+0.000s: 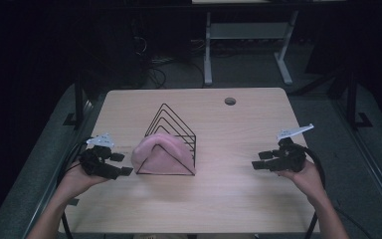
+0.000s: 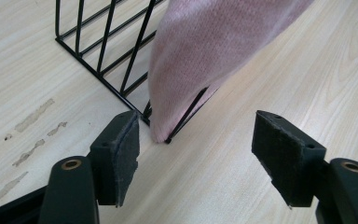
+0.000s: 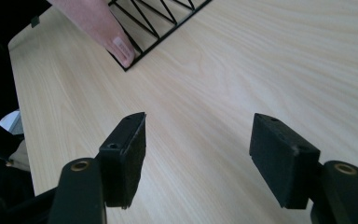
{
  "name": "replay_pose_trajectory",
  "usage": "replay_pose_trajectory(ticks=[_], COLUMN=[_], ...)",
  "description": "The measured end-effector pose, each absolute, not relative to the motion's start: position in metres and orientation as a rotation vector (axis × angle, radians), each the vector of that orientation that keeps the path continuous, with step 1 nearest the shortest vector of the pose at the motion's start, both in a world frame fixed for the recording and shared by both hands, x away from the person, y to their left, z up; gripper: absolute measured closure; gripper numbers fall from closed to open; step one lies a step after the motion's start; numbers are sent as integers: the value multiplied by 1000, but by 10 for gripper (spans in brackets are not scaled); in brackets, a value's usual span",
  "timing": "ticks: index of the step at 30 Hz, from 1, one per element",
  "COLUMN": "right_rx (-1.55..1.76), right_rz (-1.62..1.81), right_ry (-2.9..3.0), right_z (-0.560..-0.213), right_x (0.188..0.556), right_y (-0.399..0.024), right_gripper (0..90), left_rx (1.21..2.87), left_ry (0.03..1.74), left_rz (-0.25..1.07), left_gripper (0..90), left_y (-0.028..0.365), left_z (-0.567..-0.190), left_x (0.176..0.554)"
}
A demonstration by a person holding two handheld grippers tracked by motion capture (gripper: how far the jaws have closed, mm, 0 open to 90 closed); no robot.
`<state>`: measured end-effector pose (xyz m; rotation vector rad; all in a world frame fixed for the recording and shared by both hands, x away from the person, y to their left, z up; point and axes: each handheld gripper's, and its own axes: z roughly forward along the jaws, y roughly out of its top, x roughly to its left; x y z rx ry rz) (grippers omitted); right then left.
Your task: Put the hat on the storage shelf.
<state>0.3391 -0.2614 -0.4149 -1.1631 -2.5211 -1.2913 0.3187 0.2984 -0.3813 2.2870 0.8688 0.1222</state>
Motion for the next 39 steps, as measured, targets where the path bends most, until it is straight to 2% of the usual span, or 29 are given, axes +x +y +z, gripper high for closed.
replay_pose_trajectory(ticks=[23, 39], right_rx=[-1226, -1218], right_rz=[-1276, -1405], right_ry=[-2498, -2512], right_z=[-446, -456], right_x=[300, 255], right_y=[-287, -272], right_gripper=[339, 288], left_rx=[2225, 2142], left_ry=[905, 903], left_rz=[146, 231], left_gripper=[291, 291], left_y=[300, 289], left_z=[-405, -424], left_x=[300, 276])
